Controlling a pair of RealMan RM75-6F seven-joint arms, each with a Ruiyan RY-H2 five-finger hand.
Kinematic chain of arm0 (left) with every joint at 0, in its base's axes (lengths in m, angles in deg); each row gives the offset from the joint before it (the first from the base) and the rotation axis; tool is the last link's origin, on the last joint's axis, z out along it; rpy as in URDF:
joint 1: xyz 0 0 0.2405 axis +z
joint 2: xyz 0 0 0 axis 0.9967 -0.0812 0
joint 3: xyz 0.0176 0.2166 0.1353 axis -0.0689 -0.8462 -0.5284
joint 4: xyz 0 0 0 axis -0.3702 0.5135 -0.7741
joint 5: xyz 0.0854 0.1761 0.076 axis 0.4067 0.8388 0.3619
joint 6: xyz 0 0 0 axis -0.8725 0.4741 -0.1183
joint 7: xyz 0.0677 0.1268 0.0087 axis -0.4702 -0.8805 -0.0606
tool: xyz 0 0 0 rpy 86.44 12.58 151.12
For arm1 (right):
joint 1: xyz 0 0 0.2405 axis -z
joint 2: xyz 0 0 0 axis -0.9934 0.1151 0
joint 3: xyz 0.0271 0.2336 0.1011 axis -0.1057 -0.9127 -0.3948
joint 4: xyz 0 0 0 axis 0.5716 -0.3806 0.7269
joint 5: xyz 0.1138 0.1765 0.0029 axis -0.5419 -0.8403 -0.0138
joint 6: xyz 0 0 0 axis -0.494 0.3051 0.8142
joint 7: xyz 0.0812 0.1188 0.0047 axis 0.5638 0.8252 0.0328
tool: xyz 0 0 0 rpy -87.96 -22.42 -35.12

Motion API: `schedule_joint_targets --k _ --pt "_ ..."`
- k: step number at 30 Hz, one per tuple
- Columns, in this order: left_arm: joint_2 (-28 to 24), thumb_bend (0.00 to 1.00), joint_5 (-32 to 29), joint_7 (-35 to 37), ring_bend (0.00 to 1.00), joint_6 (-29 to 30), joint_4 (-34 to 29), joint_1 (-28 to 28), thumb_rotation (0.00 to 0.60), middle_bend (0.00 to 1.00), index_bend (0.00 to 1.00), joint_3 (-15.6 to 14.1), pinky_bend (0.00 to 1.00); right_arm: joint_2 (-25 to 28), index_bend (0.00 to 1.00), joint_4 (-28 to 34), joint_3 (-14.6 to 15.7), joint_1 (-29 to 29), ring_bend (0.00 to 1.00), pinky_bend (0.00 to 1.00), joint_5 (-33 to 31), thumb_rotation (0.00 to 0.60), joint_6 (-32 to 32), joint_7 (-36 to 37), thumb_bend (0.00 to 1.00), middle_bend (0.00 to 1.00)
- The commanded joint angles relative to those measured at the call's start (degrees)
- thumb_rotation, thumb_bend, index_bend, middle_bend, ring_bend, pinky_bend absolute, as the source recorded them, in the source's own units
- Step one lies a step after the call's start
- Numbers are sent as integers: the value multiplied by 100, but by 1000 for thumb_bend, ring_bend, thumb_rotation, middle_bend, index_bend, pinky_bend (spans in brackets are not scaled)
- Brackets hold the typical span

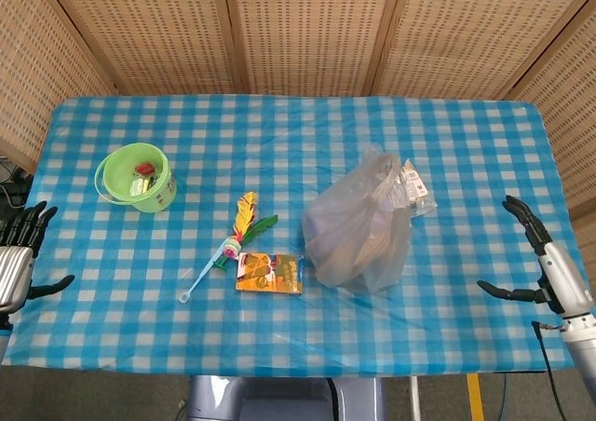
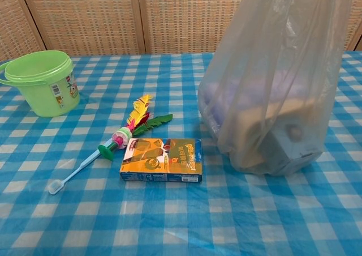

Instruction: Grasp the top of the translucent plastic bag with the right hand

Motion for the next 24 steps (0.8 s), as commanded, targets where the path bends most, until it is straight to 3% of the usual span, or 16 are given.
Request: schedule_joint_targets --k 1,5,12,24 --pt "47 0 -16 -5 0 -9 62 -23 600 0 0 18 0 842 9 171 -118 -776 0 0 559 600 557 1756 0 2" --pt "85 0 -80 4 0 -58 127 -49 600 0 0 41 0 1072 37 221 -54 -1198 0 0 893 600 844 2621 0 18" --pt "103 0 -176 42 0 -106 179 -72 600 0 0 76 0 1260 79 335 17 -1882 0 0 1155 600 1365 3388 0 44" --pt "115 0 -326 82 0 -223 251 -104 600 0 0 107 0 1359 120 716 54 -2703 0 0 1074 600 2225 3557 0 88"
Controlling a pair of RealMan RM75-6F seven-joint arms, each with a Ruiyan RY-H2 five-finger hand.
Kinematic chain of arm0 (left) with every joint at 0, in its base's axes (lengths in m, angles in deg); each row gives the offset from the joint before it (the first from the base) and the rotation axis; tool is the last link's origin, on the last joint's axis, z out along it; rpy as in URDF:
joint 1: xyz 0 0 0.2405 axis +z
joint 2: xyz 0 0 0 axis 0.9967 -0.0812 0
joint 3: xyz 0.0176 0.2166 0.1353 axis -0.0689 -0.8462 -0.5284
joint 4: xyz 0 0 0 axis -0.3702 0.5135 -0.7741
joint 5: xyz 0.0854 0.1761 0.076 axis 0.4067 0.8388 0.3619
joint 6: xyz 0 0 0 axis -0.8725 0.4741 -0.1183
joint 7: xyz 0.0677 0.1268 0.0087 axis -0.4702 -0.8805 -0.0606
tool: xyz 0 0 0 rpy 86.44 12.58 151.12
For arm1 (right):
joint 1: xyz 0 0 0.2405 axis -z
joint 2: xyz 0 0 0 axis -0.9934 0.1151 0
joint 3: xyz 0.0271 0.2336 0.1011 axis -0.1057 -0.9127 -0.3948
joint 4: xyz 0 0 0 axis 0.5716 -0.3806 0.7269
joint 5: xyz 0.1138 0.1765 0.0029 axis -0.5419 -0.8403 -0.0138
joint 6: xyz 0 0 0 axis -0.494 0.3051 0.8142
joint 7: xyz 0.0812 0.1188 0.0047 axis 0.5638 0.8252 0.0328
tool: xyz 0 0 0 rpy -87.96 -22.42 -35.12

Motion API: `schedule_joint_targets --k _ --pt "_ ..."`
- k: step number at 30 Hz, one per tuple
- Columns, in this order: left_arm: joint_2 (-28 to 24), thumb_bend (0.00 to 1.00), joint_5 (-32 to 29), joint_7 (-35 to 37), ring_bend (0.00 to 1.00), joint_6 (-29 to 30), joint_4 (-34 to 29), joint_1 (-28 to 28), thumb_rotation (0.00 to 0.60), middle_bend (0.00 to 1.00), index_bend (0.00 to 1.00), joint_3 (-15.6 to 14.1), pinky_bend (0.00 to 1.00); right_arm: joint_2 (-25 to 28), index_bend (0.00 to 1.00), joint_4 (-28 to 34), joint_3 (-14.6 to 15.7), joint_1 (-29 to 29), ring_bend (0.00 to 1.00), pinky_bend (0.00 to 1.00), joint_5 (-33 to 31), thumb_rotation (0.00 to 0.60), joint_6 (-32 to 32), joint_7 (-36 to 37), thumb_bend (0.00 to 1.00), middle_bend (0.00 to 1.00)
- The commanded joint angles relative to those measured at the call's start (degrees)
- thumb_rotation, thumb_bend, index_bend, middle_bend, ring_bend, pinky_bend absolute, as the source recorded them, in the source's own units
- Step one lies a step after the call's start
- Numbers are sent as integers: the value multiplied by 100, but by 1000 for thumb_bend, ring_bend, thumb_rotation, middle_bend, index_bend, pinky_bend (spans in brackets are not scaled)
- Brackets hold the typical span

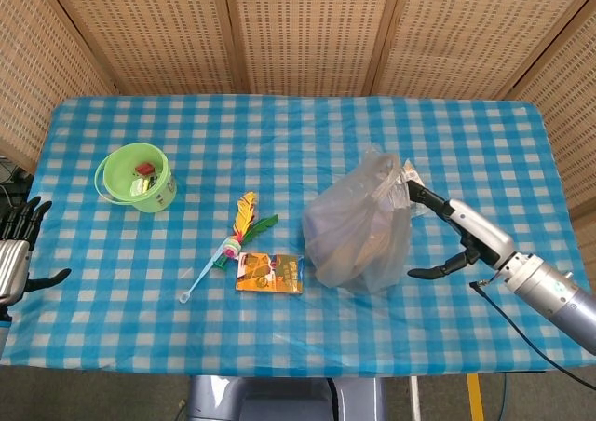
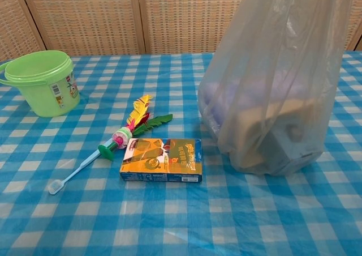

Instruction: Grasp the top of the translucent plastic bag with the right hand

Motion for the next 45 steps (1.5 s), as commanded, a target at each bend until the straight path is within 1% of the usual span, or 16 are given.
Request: schedule_joint_targets --k 1,7,13,21,24,27,29,30,32,36,39,40,41,42,43,45 --pt "0 0 -14 15 0 -16 9 -8 600 0 0 5 0 -30 122 65 -20 -189 0 0 -86 600 182 27 0 89" --pt "1 0 -42 22 0 -37 22 -23 600 0 0 17 0 -148 136 116 -141 -664 0 0 -368 600 645 159 0 110" --pt "19 0 -134 23 0 -119 71 -52 600 0 0 41 0 -381 128 75 -303 -1212 0 0 -652 600 1026 1021 0 122" --pt "48 0 -227 11 0 -224 128 -93 600 0 0 58 0 -665 113 -236 -237 -1750 8 1 -522 600 1226 2271 0 122" --pt "50 0 -275 33 0 -270 154 -107 600 0 0 71 0 -844 124 -389 -217 -1988 40 19 -559 600 1312 2922 0 161" --pt "54 0 -306 42 0 -301 170 -116 600 0 0 76 0 -916 159 -535 -120 -2190 142 173 -401 600 1286 3602 0 275" --pt "58 0 -326 41 0 -323 183 -125 600 0 0 82 0 -949 177 -630 -44 -2352 272 299 -269 600 1260 4033 0 380" --pt "61 0 -336 43 0 -334 187 -130 600 0 0 84 0 -969 184 -666 -38 -2414 316 345 -269 600 1249 4163 0 413" --pt "62 0 -350 53 0 -356 193 -136 600 0 0 85 0 -993 225 -722 -12 -2539 429 493 -255 600 1269 4341 0 512" --pt "65 0 -372 65 0 -395 209 -155 600 0 0 90 0 -1051 322 -752 0 -2832 585 712 -398 600 1477 4598 0 642" --pt "69 0 -395 72 0 -431 228 -166 600 0 0 90 0 -1087 462 -770 -37 -3039 710 899 -595 600 1758 4503 0 742" --pt "70 0 -404 78 0 -445 235 -170 600 0 0 91 0 -1086 538 -760 -38 -3106 760 953 -628 600 1863 4442 0 779" --pt "70 0 -411 86 0 -456 241 -173 600 0 0 91 0 -1076 620 -745 -33 -3172 812 987 -651 600 1966 4399 0 819" --pt "71 0 -415 90 0 -463 245 -176 600 0 0 92 0 -1061 668 -732 -21 -3214 841 996 -655 600 2037 4368 1 842" --pt "70 0 -419 95 0 -471 248 -179 600 0 0 93 0 -1046 764 -729 -9 -3267 898 1000 -659 600 2131 4324 41 892" --pt "66 0 -430 120 0 -486 256 -183 600 0 0 96 0 -1030 905 -729 -21 -3404 973 1000 -789 600 2413 4138 222 967"
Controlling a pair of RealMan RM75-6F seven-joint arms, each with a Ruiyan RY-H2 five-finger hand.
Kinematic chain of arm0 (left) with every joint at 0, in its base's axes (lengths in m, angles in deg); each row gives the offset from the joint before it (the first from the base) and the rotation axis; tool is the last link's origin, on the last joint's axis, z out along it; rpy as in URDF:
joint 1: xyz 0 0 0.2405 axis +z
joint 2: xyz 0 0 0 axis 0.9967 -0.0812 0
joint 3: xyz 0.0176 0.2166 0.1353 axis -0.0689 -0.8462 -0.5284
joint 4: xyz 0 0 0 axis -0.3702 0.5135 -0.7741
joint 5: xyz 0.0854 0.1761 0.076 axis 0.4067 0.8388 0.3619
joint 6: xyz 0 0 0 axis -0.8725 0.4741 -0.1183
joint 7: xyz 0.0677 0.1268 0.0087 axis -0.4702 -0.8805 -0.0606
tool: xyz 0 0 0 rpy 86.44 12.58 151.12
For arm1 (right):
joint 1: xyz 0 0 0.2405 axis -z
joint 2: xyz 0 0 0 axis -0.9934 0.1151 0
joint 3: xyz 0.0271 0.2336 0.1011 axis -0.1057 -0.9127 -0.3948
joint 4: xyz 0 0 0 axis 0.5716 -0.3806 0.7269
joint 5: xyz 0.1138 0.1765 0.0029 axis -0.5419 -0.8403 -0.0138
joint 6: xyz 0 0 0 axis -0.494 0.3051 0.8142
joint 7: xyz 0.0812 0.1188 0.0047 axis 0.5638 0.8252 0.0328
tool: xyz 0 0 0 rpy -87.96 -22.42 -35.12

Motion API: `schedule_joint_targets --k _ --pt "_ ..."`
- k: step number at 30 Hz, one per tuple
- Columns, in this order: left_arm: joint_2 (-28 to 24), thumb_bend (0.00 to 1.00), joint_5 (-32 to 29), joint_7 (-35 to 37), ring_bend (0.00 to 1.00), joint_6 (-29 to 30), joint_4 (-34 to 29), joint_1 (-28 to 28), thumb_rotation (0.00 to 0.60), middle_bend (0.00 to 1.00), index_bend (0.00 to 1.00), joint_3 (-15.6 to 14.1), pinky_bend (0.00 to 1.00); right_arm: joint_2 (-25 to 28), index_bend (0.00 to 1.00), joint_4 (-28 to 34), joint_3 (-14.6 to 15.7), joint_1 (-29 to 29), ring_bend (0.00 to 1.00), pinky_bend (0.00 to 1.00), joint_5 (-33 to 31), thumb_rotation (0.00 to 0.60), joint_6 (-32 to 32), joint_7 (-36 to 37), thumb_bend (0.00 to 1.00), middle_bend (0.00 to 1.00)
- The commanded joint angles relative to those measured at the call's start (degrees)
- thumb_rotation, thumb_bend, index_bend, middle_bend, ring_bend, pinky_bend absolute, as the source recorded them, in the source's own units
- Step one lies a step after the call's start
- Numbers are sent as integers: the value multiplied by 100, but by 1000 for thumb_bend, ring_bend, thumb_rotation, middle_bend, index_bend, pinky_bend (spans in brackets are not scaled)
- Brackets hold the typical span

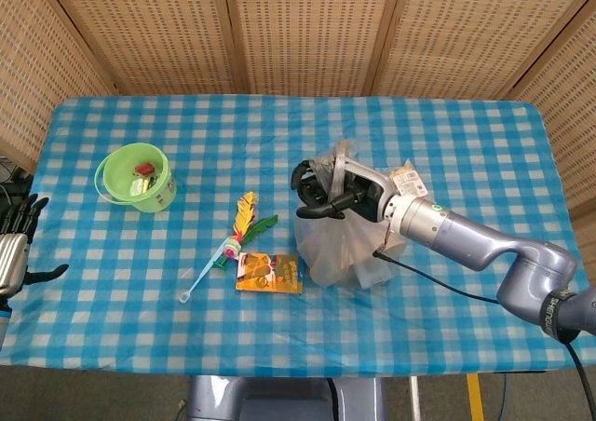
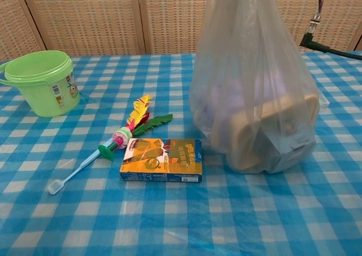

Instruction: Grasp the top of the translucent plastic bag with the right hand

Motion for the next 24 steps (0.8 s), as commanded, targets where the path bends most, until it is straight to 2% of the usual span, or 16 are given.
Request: schedule_joint_targets --k 1,2,4,5,18,21,24 --pt "-4 0 -10 22 0 -12 9 -2 600 0 0 2 0 32 959 25 -4 -238 994 1000 -209 600 423 -294 386 990" --pt "-4 0 -12 36 0 -19 19 -4 600 0 0 2 0 46 987 54 -20 -295 1000 1000 -305 600 554 -400 516 999" --pt "-4 0 -19 48 0 -35 30 -8 600 0 0 0 0 48 1000 76 -78 -327 1000 1000 -519 600 681 -614 629 1000" --pt "-4 0 -21 55 0 -42 33 -9 600 0 0 -2 0 44 1000 92 -101 -326 1000 1000 -593 600 703 -684 647 1000" --pt "-15 0 7 142 0 -63 39 -20 600 0 0 -16 0 39 1000 184 -617 -209 1000 1000 -2109 600 1339 -2266 787 1000" --pt "-23 0 17 151 0 -59 23 -21 600 0 0 -18 0 62 1000 160 -785 -239 1000 1000 -2451 600 1487 -2508 790 1000" --pt "-26 0 9 150 0 -61 12 -21 600 0 0 -19 0 152 1000 176 -1088 -311 1000 1000 -2977 600 1699 -2802 790 1000"
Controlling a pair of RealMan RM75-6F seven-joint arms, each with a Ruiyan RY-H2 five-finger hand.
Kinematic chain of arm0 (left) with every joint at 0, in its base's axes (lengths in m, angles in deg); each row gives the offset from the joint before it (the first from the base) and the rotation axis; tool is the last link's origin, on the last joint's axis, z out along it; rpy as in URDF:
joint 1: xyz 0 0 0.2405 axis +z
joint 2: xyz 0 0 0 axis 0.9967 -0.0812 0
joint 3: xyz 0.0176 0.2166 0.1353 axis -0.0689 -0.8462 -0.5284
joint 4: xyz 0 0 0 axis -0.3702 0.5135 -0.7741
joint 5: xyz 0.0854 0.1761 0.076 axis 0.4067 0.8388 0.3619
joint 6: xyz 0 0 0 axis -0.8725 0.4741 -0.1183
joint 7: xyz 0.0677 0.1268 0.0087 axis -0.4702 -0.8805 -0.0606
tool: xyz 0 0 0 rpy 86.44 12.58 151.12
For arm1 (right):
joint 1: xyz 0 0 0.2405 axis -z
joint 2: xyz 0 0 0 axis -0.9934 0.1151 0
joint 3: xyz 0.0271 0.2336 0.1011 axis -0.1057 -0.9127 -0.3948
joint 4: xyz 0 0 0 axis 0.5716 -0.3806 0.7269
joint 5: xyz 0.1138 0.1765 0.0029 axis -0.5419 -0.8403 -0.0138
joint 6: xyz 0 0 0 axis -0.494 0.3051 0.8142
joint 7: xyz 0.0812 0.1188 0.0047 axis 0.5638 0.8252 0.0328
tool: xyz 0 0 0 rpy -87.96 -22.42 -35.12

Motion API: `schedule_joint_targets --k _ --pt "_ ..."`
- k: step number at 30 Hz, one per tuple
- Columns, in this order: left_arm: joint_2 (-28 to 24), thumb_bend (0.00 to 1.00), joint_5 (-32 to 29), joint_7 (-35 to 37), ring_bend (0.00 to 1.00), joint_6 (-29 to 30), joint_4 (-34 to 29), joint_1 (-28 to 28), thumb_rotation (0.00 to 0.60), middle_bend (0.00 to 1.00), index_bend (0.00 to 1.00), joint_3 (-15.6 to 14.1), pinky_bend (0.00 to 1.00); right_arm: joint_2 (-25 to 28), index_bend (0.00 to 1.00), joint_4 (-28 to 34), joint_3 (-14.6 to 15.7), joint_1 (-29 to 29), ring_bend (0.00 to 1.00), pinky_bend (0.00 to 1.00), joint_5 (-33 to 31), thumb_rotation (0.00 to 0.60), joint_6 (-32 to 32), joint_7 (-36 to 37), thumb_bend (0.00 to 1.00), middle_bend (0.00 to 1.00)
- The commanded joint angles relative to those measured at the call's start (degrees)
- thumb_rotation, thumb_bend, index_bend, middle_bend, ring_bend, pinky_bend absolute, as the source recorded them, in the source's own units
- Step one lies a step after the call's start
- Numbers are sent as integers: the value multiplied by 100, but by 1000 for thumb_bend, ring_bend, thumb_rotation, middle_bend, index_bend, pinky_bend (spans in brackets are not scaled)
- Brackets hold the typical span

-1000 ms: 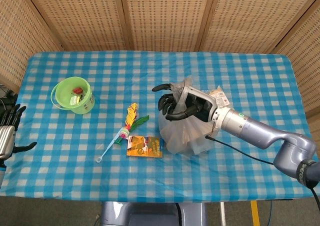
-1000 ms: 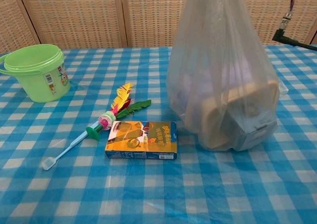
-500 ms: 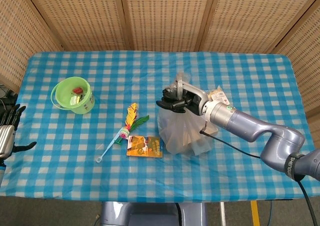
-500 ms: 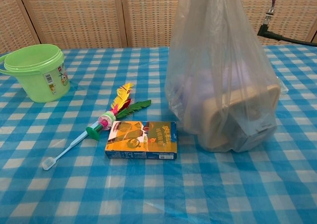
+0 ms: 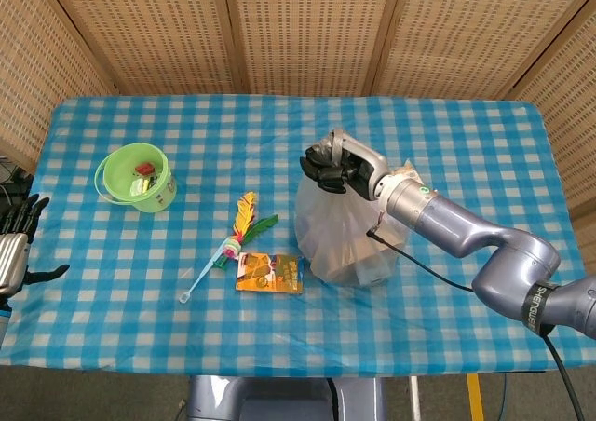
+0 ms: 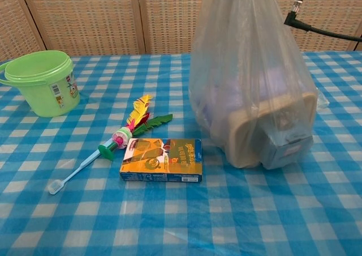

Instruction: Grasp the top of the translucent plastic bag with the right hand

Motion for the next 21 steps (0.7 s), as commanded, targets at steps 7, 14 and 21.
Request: schedule_joint_targets --k 7,14,21 --pt "-8 0 -19 27 0 -33 -17 -7 600 0 0 -4 0 406 1000 -10 -1126 -547 1000 1000 -1666 600 846 -1019 790 1000" --pt "-6 0 -42 48 0 -102 -16 -35 600 0 0 -7 0 722 1000 -62 -1478 -879 1000 1000 -2800 600 1093 -1699 791 1000" --pt "8 0 -63 1 0 -137 -31 -58 600 0 0 -9 0 830 1000 -2 -1414 -1084 1000 1000 -3670 600 1068 -2385 790 1000"
